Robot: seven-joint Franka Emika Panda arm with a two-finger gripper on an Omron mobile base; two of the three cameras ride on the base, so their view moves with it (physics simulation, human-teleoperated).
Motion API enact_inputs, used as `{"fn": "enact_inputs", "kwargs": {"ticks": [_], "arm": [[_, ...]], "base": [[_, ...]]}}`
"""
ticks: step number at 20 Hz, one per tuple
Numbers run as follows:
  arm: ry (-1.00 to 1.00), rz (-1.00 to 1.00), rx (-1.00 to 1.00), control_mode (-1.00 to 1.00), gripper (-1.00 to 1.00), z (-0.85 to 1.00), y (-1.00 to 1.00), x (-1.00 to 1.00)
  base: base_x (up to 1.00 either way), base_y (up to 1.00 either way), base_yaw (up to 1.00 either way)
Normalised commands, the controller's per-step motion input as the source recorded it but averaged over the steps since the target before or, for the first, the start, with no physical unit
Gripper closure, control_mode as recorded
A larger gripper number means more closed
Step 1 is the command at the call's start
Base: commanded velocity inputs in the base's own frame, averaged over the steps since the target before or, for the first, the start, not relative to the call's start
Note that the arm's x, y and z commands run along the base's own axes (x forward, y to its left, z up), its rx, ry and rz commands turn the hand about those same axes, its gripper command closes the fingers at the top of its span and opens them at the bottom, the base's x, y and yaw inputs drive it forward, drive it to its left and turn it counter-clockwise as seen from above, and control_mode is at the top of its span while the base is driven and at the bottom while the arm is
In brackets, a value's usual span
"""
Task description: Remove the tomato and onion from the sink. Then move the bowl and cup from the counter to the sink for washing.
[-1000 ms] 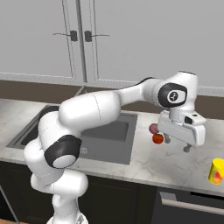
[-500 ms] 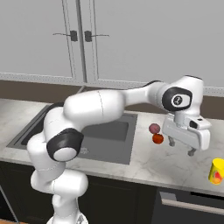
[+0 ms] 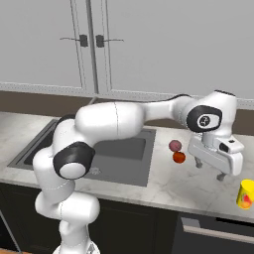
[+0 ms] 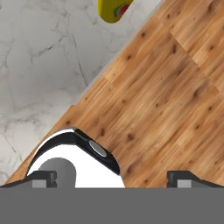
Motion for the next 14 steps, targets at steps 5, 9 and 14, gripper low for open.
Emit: {"fn": "enact_inputs", "kwargs": {"ticks": [5, 9, 14], "arm": [[-0.10, 0.00, -0.06, -1.00, -1.00, -0.12, -0.08, 0.02], [-0.06, 0.02, -0.12, -1.00, -1.00, -0.09, -0.05, 0.11], [-0.03, 0.09, -0.12, -1.00, -1.00, -0.10, -0.09, 0.13]], "base": [[0.00, 0.00, 0.00], [0.00, 0.00, 0.00], [0.00, 0.00, 0.00]]}}
